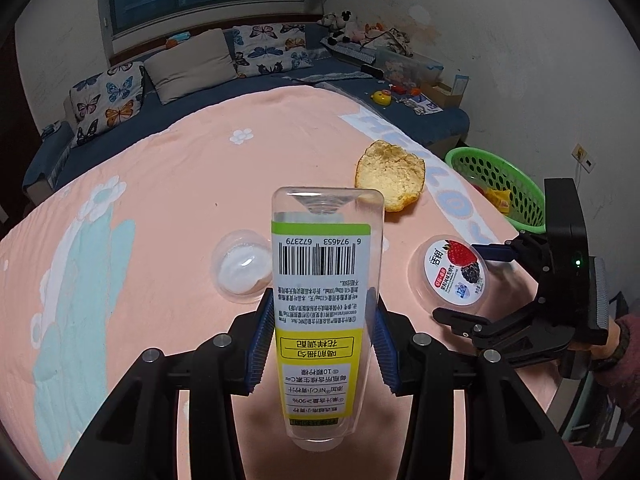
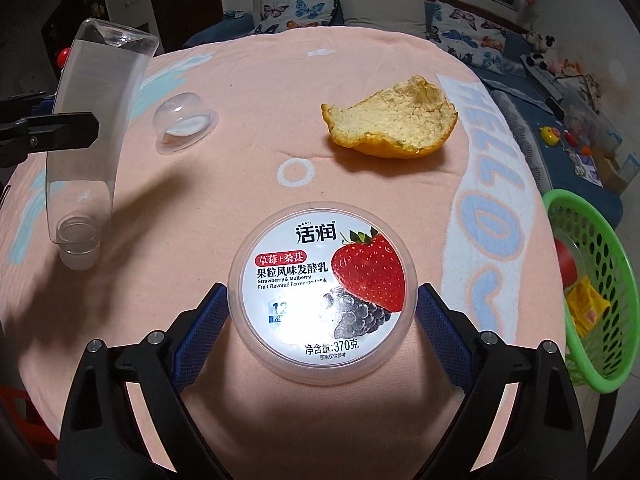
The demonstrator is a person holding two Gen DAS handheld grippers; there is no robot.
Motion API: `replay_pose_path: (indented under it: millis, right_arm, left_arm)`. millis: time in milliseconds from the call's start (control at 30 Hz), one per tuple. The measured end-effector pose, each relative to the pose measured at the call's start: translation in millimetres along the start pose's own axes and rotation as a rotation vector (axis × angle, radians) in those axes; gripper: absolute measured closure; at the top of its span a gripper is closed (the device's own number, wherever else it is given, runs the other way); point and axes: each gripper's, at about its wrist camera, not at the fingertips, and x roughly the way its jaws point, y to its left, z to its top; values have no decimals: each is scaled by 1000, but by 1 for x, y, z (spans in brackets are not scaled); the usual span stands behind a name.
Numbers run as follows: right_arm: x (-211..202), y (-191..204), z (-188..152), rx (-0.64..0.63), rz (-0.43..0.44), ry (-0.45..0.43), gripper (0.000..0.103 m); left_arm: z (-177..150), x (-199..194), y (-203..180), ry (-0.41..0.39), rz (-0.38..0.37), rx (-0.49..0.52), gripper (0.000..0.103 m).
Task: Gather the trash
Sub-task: 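Grasp the strawberry yogurt tub with the right tool and drop it into the basket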
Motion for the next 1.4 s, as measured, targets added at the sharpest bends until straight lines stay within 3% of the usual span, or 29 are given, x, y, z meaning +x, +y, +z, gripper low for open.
replay_pose_path:
  millis: [267,500,1033,1133,1400]
  right_arm:
    - [-22,-7,-2,27,30,-53,11]
    - [-53,-43,-6,108,-4,-120,11]
    - [-94,-228,-41,428,-205,-172,11]
    - [-91,-258,-49,488,-205,-163,11]
    - [-80,-290,-60,517,-239,-138,10]
  left_arm:
    - [4,-6,-3,-13,-29,-24,59]
    - [11,-16,-18,-48,-69,-26,59]
    - [47,-2,-68,-63,-144,7,59]
    - [55,3,-79,-64,-156,16,59]
    - [82,16,-111,-63,-199,41,59]
